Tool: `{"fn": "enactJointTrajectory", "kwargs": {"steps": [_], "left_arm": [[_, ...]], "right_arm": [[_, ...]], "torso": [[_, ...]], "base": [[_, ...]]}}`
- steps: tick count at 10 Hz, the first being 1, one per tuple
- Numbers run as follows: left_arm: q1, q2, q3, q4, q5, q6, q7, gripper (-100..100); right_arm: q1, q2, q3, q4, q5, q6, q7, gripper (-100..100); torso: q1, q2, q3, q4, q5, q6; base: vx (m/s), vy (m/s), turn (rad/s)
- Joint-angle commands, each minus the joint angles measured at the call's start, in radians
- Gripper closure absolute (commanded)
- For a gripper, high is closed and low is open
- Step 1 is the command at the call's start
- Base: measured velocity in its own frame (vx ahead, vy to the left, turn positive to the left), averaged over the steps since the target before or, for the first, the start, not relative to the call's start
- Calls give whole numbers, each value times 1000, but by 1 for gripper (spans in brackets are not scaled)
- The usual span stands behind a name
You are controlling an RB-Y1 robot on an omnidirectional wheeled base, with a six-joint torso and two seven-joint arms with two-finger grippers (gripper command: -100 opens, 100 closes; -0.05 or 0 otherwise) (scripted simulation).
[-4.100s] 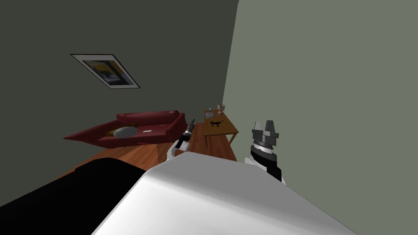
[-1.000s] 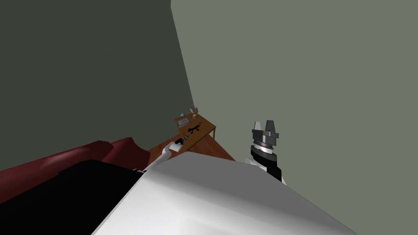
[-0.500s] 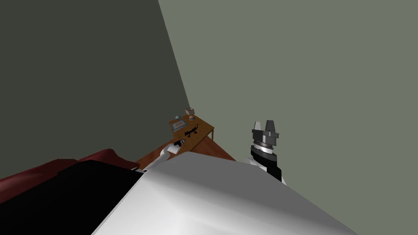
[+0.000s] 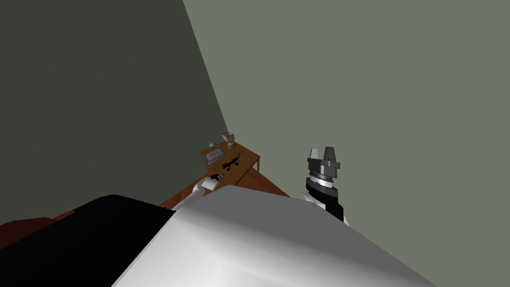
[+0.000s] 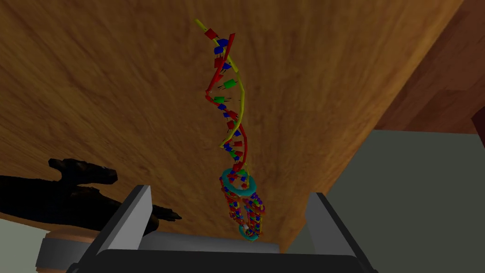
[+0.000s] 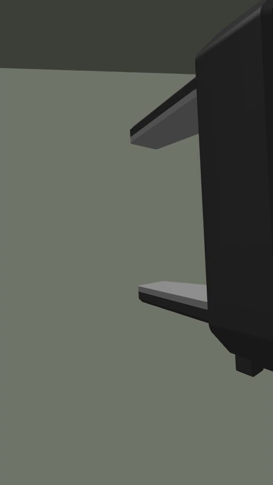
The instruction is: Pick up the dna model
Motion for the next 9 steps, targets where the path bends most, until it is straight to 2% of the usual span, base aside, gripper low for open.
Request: {"fn": "enactJointTrajectory", "kwargs": {"steps": [1,2,5,6,7,9], "left_arm": [[0,0,0,0,0,0,0,0],[-7,-13,1,31,-16,-23,8,-100],[-20,-38,4,92,-49,-67,25,-100],[-19,-33,3,81,-43,-57,21,-100],[-20,-34,3,84,-44,-60,22,100],[-20,-33,5,83,-44,-59,23,100]], "right_arm": [[0,0,0,0,0,0,0,0],[0,0,0,0,0,0,0,0],[0,0,0,0,0,0,0,0],[0,0,0,0,0,0,0,0],[0,0,0,0,0,0,0,0],[0,0,0,0,0,0,0,0]], "torso": [[0,0,0,0,0,0],[-2,1,0,0,0,0],[0,-1,0,0,0,0],[0,-1,0,0,0,0],[-1,0,0,0,0,0],[-1,0,0,0,2,2]], "base": [[3,6,2],[16,20,-36],[30,36,-36],[10,18,-9],[0,0,0],[-1,3,11]]}}
